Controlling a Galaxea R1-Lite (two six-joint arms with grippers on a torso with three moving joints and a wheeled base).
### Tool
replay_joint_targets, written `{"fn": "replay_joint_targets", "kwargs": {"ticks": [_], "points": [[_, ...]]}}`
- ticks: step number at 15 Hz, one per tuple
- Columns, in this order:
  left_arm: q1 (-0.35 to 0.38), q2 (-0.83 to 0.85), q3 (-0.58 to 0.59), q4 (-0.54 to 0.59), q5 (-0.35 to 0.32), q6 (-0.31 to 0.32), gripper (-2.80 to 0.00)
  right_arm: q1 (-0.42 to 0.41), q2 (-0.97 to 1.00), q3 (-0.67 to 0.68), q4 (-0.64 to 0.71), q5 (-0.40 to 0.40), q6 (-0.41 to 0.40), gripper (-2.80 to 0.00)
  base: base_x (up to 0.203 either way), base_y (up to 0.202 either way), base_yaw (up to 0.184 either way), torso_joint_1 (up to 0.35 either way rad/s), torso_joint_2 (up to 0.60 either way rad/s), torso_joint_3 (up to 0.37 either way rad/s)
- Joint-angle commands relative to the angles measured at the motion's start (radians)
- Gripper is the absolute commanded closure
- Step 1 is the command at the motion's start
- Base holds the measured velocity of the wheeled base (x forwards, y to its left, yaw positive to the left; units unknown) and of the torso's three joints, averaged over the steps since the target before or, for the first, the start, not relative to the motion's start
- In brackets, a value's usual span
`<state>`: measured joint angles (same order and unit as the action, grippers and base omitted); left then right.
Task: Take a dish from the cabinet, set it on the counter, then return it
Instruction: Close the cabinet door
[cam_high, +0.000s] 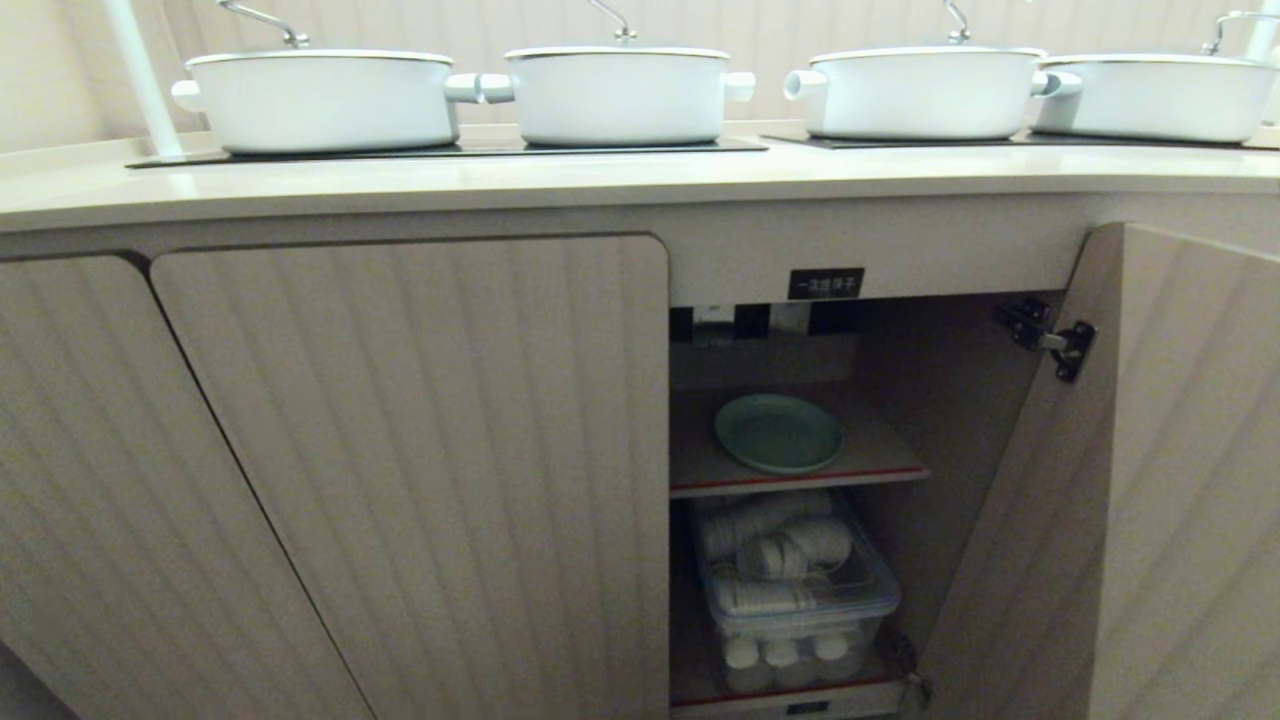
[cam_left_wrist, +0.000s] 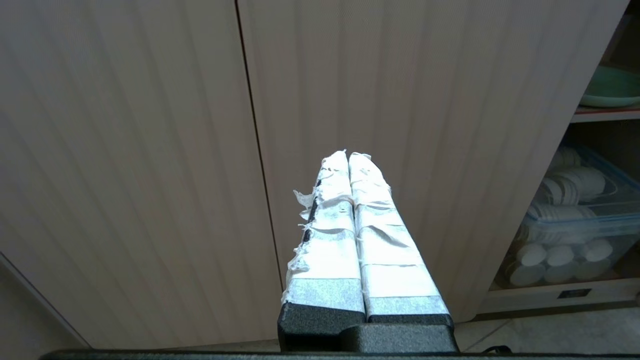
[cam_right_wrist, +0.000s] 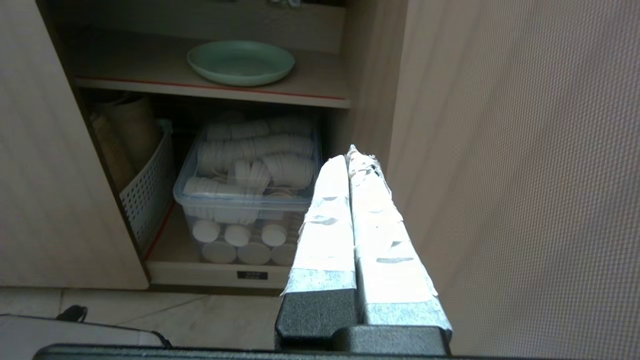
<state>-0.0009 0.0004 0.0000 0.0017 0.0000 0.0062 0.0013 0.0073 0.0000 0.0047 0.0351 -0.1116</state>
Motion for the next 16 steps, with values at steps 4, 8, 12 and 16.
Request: {"fn": "replay_joint_targets", "kwargs": {"ticks": [4, 8, 12, 16], "points": [[0.001, 0.000, 0.000, 0.000, 0.000, 0.000, 0.00, 0.000, -0.007, -0.002, 0.000, 0.003, 0.006, 0.00, 0.000, 0.000, 0.000, 0.000, 0.00, 0.000], [0.001, 0.000, 0.000, 0.000, 0.000, 0.000, 0.00, 0.000, -0.007, 0.000, 0.000, 0.003, 0.006, 0.00, 0.000, 0.000, 0.000, 0.000, 0.00, 0.000], [-0.001, 0.000, 0.000, -0.002, -0.002, -0.002, 0.00, 0.000, -0.007, 0.000, 0.000, 0.003, 0.009, 0.00, 0.000, 0.000, 0.000, 0.000, 0.00, 0.000], [0.001, 0.000, 0.000, -0.002, -0.002, 0.000, 0.00, 0.000, -0.007, -0.002, 0.000, 0.003, 0.009, 0.00, 0.000, 0.000, 0.000, 0.000, 0.00, 0.000]]}}
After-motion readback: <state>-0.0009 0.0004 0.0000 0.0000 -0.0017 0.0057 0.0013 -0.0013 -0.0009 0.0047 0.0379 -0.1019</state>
